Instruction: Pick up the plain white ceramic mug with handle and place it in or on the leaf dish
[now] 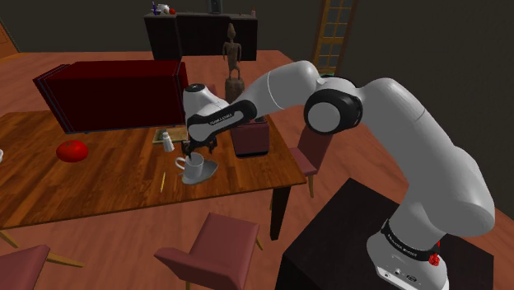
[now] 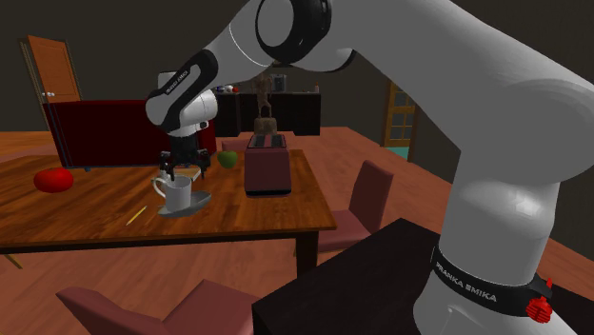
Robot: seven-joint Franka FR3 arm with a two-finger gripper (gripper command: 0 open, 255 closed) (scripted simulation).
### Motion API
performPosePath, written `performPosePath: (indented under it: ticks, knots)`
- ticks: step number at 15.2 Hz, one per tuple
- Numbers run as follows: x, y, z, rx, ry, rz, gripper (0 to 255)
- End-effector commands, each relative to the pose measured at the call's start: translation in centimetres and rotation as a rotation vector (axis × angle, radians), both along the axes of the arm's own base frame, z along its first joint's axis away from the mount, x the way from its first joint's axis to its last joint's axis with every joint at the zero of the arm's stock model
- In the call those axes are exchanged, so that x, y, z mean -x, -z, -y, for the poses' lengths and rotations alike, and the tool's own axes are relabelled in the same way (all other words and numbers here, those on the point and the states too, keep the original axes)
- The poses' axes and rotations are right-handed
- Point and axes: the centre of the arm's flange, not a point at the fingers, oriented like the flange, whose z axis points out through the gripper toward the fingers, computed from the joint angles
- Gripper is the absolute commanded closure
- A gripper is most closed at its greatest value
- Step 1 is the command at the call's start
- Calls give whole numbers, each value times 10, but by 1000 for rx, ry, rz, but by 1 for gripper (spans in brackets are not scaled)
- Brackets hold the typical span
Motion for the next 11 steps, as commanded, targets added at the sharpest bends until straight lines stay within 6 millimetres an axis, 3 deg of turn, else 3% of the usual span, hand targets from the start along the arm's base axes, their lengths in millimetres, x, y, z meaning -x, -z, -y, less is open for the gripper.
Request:
performPosePath:
  ticks: [1, 3, 11]
  knots:
    - [4, -20, 0, 0, 0, 1, 0]
    - [8, -43, -1, 0, 0, 1, 0]
    - [8, -43, -1, 0, 0, 1, 0]
